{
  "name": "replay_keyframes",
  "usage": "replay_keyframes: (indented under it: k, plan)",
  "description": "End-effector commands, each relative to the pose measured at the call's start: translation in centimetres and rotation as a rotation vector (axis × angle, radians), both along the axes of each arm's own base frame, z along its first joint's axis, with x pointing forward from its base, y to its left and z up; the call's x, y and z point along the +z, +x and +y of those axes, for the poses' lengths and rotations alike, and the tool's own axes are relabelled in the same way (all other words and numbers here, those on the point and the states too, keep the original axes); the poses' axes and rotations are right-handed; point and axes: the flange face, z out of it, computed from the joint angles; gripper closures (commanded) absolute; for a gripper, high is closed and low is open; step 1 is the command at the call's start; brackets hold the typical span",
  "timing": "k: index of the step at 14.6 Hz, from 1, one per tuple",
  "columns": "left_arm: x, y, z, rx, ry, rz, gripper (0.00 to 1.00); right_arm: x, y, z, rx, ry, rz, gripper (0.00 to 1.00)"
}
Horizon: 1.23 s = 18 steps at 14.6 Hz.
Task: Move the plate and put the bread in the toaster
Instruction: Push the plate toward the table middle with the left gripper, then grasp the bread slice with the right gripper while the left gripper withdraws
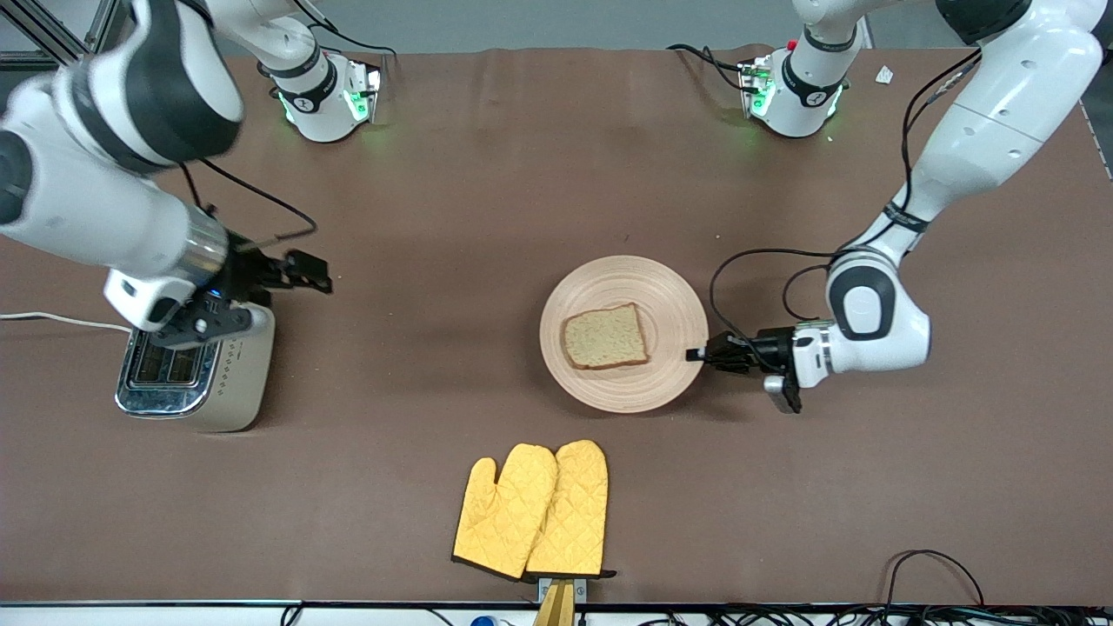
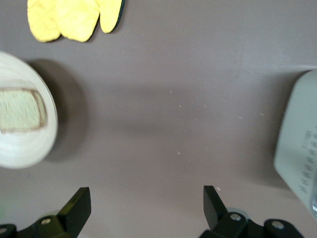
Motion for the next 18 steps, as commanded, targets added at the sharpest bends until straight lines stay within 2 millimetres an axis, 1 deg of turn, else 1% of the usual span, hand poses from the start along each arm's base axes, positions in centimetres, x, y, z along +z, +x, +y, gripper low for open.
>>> replay_keyframes:
  k: [1, 2, 3, 4, 7, 8, 9, 10, 11, 12, 13, 14, 15, 16, 17, 18]
  plan:
    - [0.3, -0.7, -3.2, 0.041, -0.015, -0.007, 0.99, -3.8, -1.1, 7.3, -0.083, -0.024, 0.003, 0.0]
    - [-0.1, -1.1, -4.6, 0.062, -0.017, 0.005, 0.99, -5.0, -1.5, 9.5, -0.088, -0.037, -0.006, 0.0]
    - [-0.2, -1.4, -5.9, 0.074, -0.017, 0.008, 0.99, -6.4, -1.8, 11.5, -0.095, -0.052, -0.006, 0.0]
    - [-0.3, -1.8, -7.2, 0.085, -0.015, 0.007, 0.99, -8.0, -2.0, 13.0, -0.079, -0.062, -0.005, 0.0]
    - [-1.5, -2.9, -9.7, 0.11, -0.038, 0.016, 0.99, -12.0, -3.5, 17.6, -0.014, -0.084, -0.016, 0.0]
    - [-1.8, -3.1, -10.1, 0.11, -0.045, 0.006, 0.97, -13.2, -3.7, 18.6, 0.014, -0.106, -0.047, 0.0]
    - [-2.6, -3.4, -10.3, 0.104, -0.053, 0.001, 0.97, -14.3, -3.5, 19.3, 0.034, -0.122, -0.076, 0.0]
    - [-3.4, -3.7, -10.3, 0.106, -0.057, 0.003, 0.95, -15.8, -3.2, 19.6, 0.039, -0.129, -0.094, 0.0]
    - [-3.6, -3.7, -10.6, 0.116, -0.054, -0.001, 0.94, -17.2, -2.7, 19.8, 0.036, -0.125, -0.114, 0.0]
    - [-3.5, -4.0, -11.5, 0.112, -0.04, -0.009, 0.9, -18.4, -2.5, 20.0, 0.037, -0.125, -0.127, 0.0]
    - [-3.4, -3.7, -11.6, 0.126, -0.027, -0.018, 0.84, -19.8, -2.4, 20.1, 0.036, -0.126, -0.135, 0.0]
    - [-3.1, -3.4, -11.8, 0.14, -0.025, -0.016, 0.69, -21.2, -2.3, 20.4, 0.037, -0.126, -0.142, 0.0]
    - [-2.8, -3.0, -11.9, 0.149, -0.027, -0.017, 0.42, -22.4, -2.2, 20.5, 0.034, -0.127, -0.143, 0.0]
    - [-2.4, -2.3, -11.6, 0.167, -0.025, -0.011, 0.0, -23.8, -2.5, 21.1, 0.04, -0.129, -0.141, 0.0]
    - [-1.8, -1.7, -11.1, 0.183, -0.025, -0.012, 0.0, -24.4, -2.9, 21.8, 0.049, -0.127, -0.146, 0.0]
    - [-1.4, -0.8, -10.2, 0.207, -0.017, -0.011, 0.0, -24.7, -2.9, 21.9, 0.048, -0.126, -0.147, 0.01]
